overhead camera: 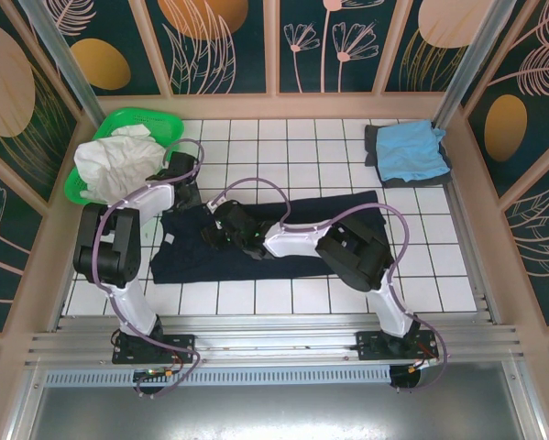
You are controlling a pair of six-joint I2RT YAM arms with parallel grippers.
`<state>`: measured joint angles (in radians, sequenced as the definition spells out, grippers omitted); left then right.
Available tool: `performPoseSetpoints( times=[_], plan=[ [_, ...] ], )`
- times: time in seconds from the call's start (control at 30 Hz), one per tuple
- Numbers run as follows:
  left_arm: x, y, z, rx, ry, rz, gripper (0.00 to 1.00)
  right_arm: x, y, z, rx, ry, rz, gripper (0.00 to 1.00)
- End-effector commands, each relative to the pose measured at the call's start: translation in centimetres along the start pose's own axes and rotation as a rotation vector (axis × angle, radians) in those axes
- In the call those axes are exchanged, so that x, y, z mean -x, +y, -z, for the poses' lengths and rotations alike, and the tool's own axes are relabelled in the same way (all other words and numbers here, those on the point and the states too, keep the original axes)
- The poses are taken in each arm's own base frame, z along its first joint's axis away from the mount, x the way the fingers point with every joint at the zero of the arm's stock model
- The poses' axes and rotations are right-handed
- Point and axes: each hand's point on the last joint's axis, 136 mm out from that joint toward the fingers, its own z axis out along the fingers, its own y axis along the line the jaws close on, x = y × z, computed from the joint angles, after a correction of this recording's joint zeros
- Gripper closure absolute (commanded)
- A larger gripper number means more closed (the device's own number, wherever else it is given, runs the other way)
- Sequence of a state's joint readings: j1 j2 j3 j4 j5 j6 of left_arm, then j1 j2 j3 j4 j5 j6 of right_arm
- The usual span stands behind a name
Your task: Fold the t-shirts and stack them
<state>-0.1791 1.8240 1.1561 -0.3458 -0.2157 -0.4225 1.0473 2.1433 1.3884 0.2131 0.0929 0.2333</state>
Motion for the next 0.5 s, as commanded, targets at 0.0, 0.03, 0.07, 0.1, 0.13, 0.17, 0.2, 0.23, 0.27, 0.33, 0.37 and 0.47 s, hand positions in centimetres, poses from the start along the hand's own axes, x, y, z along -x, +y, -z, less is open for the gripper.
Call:
performPoseSetpoints(
  times=[0.0, 0.03, 0.07, 0.1, 0.13, 0.17, 0.2, 0.23, 0.27, 0.33, 0.37, 0.47],
  plan=[
    [1.2, -0.2, -0.2, -0.018, -0.003, -0.006, 1.00, 0.3, -0.2, -0.8, -0.042, 0.000, 0.030, 0.63],
    [1.3, -0.1, -0.5, -0.022, 0.001, -0.004, 1.00, 0.3, -0.2, -1.0, -0.040, 0.001, 0.029, 0.70],
    [1.4, -0.1, -0.7, -0.021, 0.003, -0.004, 1.00, 0.3, 0.0, -0.9, -0.035, -0.001, 0.030, 0.76],
    [1.4, 0.0, -1.0, -0.018, 0.010, -0.005, 1.00, 0.4, 0.1, -0.8, -0.033, -0.003, 0.033, 0.81],
    [1.4, 0.2, -1.4, -0.013, 0.018, -0.005, 1.00, 0.5, 0.4, -0.6, -0.023, -0.005, 0.040, 0.86],
    [1.4, 0.3, -1.7, -0.008, 0.023, -0.002, 1.00, 0.7, 0.9, -0.3, -0.010, -0.010, 0.050, 0.90],
    [1.4, 0.4, -2.0, -0.007, 0.027, 0.000, 1.00, 0.7, 1.1, -0.2, -0.005, -0.013, 0.054, 0.92],
    [1.3, 0.5, -2.4, -0.006, 0.034, 0.001, 1.00, 0.8, 1.5, 0.1, 0.007, -0.014, 0.061, 0.96],
    [1.3, 0.5, -2.7, -0.006, 0.041, 0.002, 1.00, 0.8, 1.8, 0.5, 0.017, -0.015, 0.066, 1.00],
    [1.2, 0.6, -3.2, 0.000, 0.050, -0.001, 1.00, 0.8, 2.3, 1.2, 0.031, -0.022, 0.063, 1.00],
    [1.2, 0.6, -3.4, 0.002, 0.055, -0.005, 1.00, 0.8, 2.6, 1.7, 0.043, -0.026, 0.055, 1.00],
    [1.1, 0.5, -3.9, 0.004, 0.066, -0.005, 1.00, 0.5, 3.2, 3.5, 0.083, -0.044, 0.030, 1.00]
  ],
)
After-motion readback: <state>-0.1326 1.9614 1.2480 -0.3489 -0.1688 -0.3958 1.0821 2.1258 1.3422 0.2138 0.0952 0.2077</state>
